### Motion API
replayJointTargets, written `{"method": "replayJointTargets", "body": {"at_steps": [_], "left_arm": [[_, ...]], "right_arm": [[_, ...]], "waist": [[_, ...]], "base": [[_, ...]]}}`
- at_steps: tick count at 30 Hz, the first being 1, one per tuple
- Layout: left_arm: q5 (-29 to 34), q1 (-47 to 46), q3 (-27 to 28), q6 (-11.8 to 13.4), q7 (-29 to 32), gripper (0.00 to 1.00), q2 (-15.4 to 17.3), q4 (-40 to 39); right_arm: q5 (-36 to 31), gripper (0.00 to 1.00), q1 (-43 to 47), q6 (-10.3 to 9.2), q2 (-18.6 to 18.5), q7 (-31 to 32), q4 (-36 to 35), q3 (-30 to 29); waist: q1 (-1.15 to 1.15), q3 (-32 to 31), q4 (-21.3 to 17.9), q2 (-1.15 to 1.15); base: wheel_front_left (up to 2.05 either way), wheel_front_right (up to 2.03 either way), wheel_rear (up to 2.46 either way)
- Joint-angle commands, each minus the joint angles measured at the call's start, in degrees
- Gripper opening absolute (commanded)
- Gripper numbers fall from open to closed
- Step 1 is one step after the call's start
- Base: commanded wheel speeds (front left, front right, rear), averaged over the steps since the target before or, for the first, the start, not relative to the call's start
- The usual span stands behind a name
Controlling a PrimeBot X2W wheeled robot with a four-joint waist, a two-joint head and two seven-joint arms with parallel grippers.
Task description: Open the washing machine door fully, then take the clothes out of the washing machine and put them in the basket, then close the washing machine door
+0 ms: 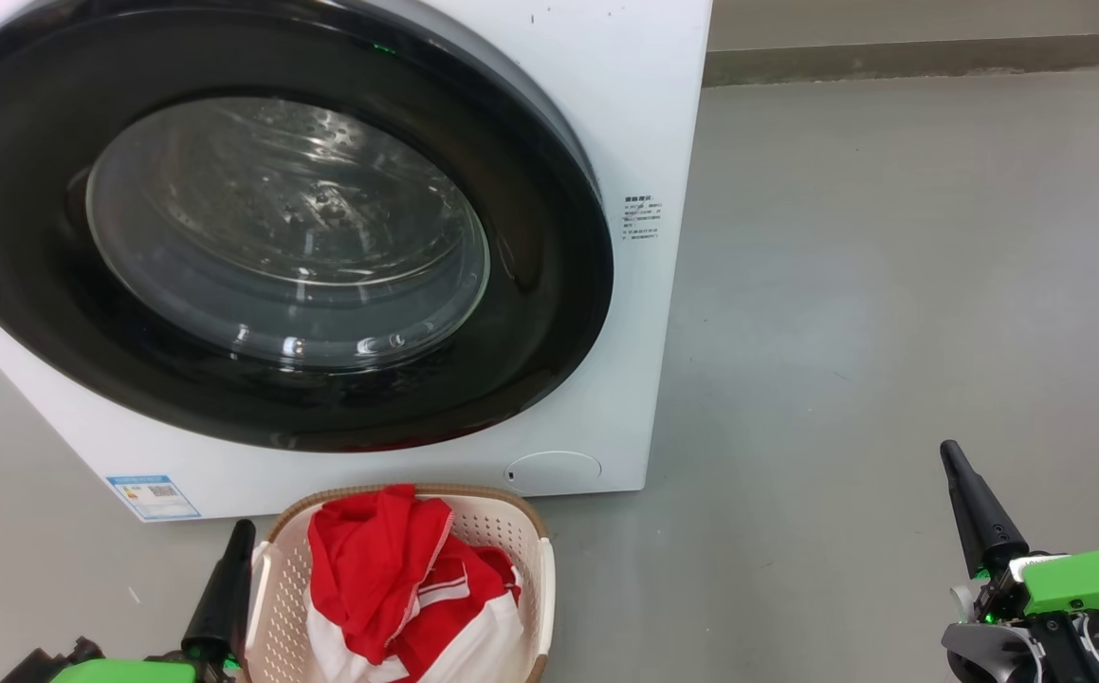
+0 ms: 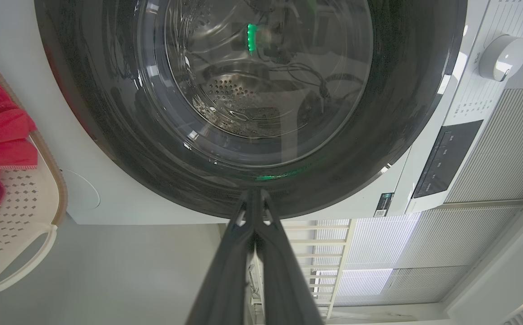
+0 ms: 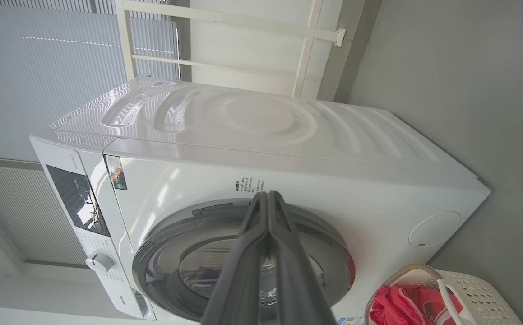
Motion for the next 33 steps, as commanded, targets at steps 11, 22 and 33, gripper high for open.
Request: {"method": "replayJointTargets", "body": {"at_steps": [11, 22, 33], "left_arm": [[-0.41, -2.2, 1.48, -0.41, 0.42, 0.0, 1.27, -1.23], [-0.41, -2.2, 1.48, -0.41, 0.42, 0.0, 1.27, -1.24], [-0.41, -2.2, 1.48, -0.41, 0.41, 0.0, 1.27, -1.24]], "right_arm": [[0.01, 0.0, -2.39, 0.02, -0.16, 0.3, -1.59, 0.69], [-0.02, 0.0, -2.39, 0.02, -0.14, 0.33, -1.59, 0.66], [-0.04, 0.0, -2.39, 0.02, -0.12, 0.35, -1.59, 0.63]], "waist": [[0.0, 0.0, 0.0, 0.0], [0.0, 0.0, 0.0, 0.0], [0.0, 0.0, 0.0, 0.0]], "base": [[0.0, 0.0, 0.0], [0.0, 0.0, 0.0], [0.0, 0.0, 0.0]]}}
